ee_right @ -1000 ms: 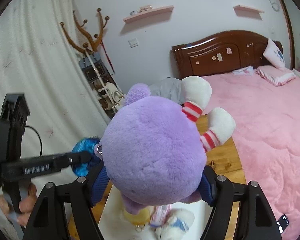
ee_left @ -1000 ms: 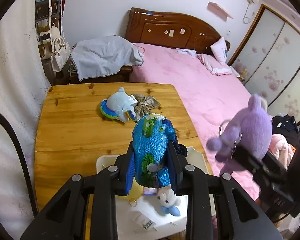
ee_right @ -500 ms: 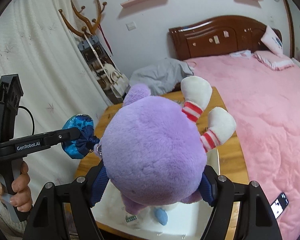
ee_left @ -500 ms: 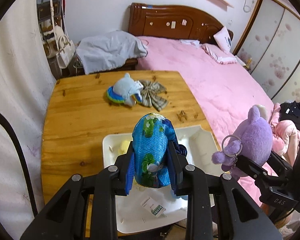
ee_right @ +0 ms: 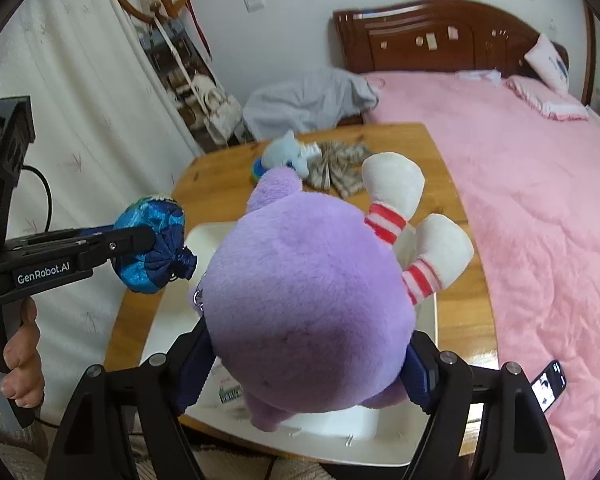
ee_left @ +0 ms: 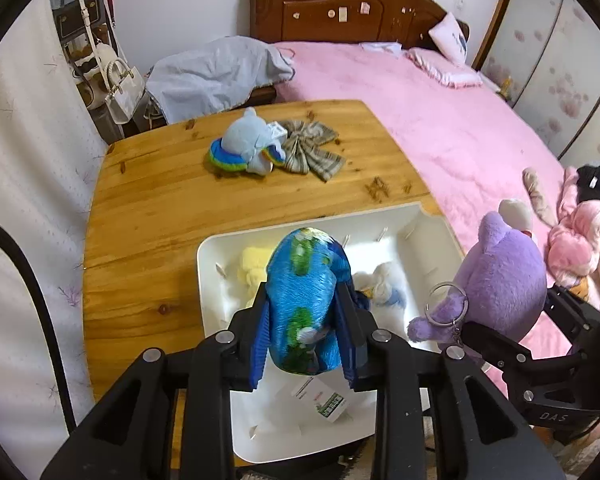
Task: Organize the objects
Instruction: 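Lower the blue pouch and purple plush into the white tray and open both grippers, then move both grippers from the tray toward the pony plush and plaid bow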
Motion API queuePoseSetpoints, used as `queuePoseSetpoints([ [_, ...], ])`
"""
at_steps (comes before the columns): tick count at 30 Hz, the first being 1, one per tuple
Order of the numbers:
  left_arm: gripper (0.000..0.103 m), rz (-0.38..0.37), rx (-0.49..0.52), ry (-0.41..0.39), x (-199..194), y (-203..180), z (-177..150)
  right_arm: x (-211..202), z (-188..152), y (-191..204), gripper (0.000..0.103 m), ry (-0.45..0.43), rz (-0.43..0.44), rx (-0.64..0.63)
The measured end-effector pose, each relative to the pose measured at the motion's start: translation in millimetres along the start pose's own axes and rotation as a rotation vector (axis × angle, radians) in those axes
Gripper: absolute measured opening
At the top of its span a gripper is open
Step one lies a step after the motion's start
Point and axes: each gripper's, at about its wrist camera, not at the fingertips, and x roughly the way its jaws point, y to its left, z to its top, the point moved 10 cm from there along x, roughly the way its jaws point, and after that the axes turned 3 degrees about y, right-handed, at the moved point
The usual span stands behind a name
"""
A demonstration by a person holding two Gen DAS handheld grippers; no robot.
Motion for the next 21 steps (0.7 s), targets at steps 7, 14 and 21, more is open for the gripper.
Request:
queuePoseSetpoints([
  [7,0.056,0.004,0.028,0.030,6,-9,-10,8,-8,2,0.082,0.021,-0.010,-0.021],
  [14,0.068,0.014,0.026,0.021,5,-7,-8,3,-2,13,0.083,-0.016,-0.005,-0.065],
  [21,0.068,0.010,0.013,0.024,6,-4,-9,13,0,12,0.083,0.002,0.000,-0.054],
])
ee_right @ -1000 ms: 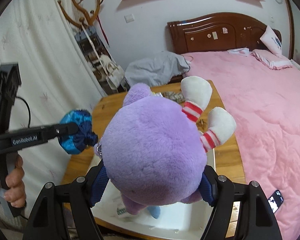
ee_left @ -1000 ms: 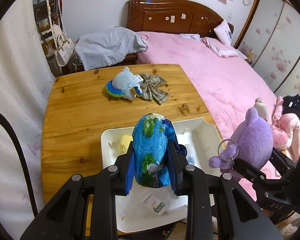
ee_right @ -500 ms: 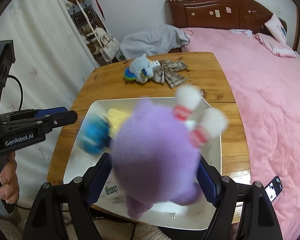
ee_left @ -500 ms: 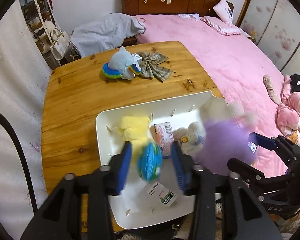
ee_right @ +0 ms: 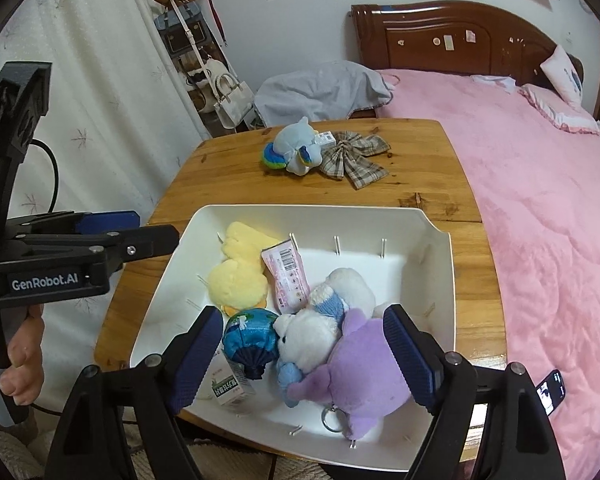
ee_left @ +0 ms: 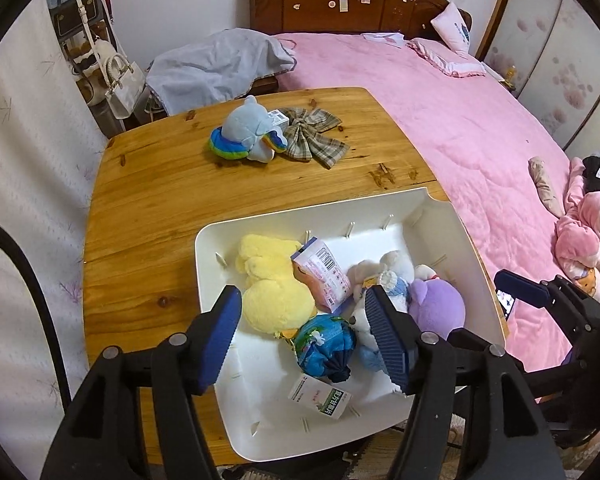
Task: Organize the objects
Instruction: 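Move both grippers from the tray toward the pony plush and plaid bow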
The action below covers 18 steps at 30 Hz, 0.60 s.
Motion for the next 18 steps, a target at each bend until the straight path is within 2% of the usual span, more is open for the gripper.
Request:
queuePoseSetpoints([
  [18,0.068,-0.012,0.002,0.023,7,4,2,16,-1,-3,0.083,0.045,0.011,0.021],
])
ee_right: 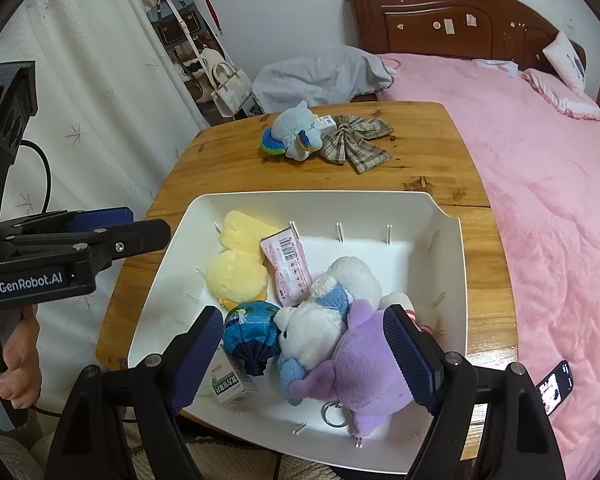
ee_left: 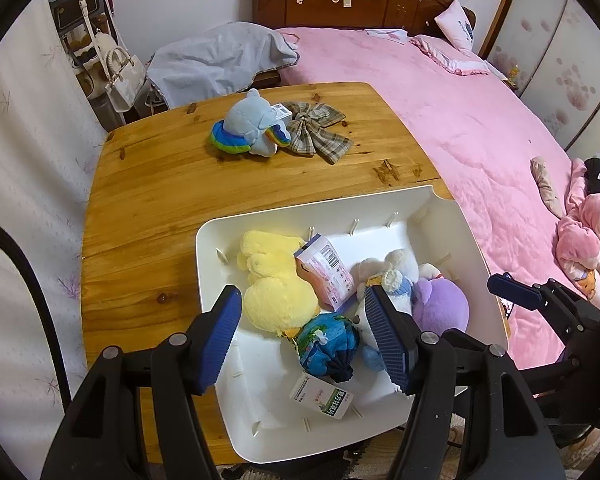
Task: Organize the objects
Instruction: 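Move both grippers from the tray toward the pony plush and plaid bow, then grasp the blue pony plush with the left gripper while the right grasps the plaid bow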
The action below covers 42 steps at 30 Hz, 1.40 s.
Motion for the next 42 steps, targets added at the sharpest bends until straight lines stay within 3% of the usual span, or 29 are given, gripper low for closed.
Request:
queuePoseSetpoints([
  [13,0.068,0.046,-0.006,-0.055,-17,24,45,10,19,-12,0.083,0.022,0.016,0.036],
  [25,0.071,0.109,0.068,-0.094,-23,33,129,-16,114,-40,0.083,-0.107,-0.084,-0.009],
  [34,0.071,0.110,0.041,-0.030,12,43,202,-2,209,-57,0.083,-0.153,-0.072,0.034],
  [42,0.071,0.097,-0.073,0.090,97,68,238,71,268,-81,0.083,-0.112,-0.008,0.130],
])
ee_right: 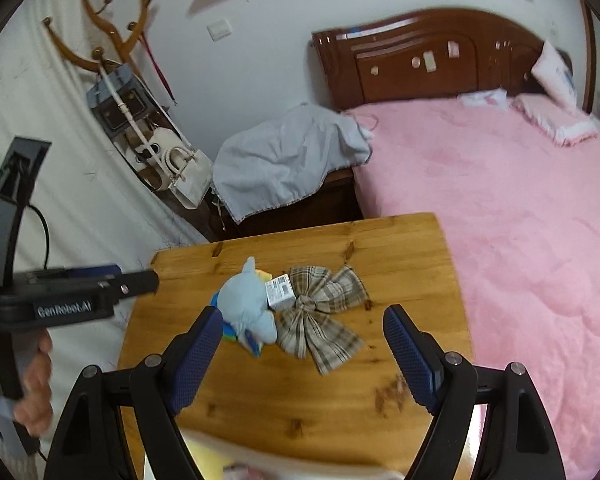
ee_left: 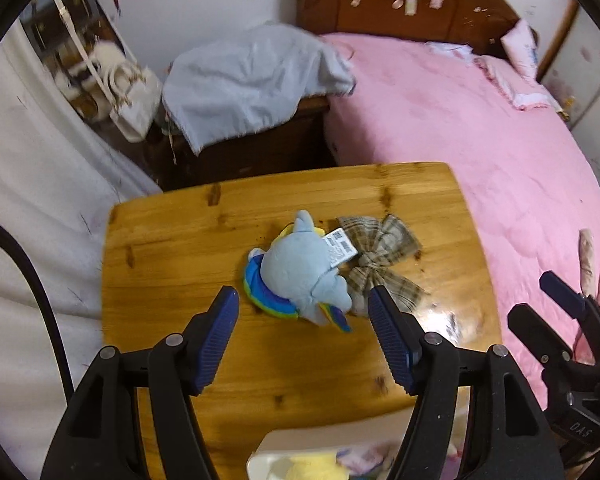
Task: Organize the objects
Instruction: 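Grasp the blue pony plush with the left gripper while the right grasps the plaid bow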
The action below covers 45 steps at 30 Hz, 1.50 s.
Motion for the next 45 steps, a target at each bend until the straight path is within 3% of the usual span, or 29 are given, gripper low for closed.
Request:
queuePoseSetpoints([
  [10,0.071,0.028,-0.090,0.084,93,6,15,128,-15,-16,0.083,0.192,0.018,0.103],
  [19,0.071,0.001,-0.163,0.148,138,8,12,175,-34,-6,0.076,0.282,-0.009,0.049],
  [21,0.072,0.030,-0.156,0.130,140,9,14,184,-38,-5,0.074,0.299,-0.033,0.038],
  [26,0.078,0.034,-0.143,0.135,146,7,15,207,-48,-6,0.063,0.359,-0.091,0.022],
  [28,0.079,0.032,-0.148,0.136,149,8,15,206,-46,-5,0.056,0.340,-0.125,-0.008],
  [32,0.084,0.014,-0.149,0.145,153,10,12,203,-49,-7,0.029,0.359,-0.161,-0.033],
  [40,0.087,0.035,-0.181,0.203,171,25,-2,184,-61,-32,0.025,0.409,-0.187,0.036],
  [45,0.082,0.023,-0.172,0.209,169,31,-12,172,-68,-37,0.023,0.401,-0.179,0.048],
])
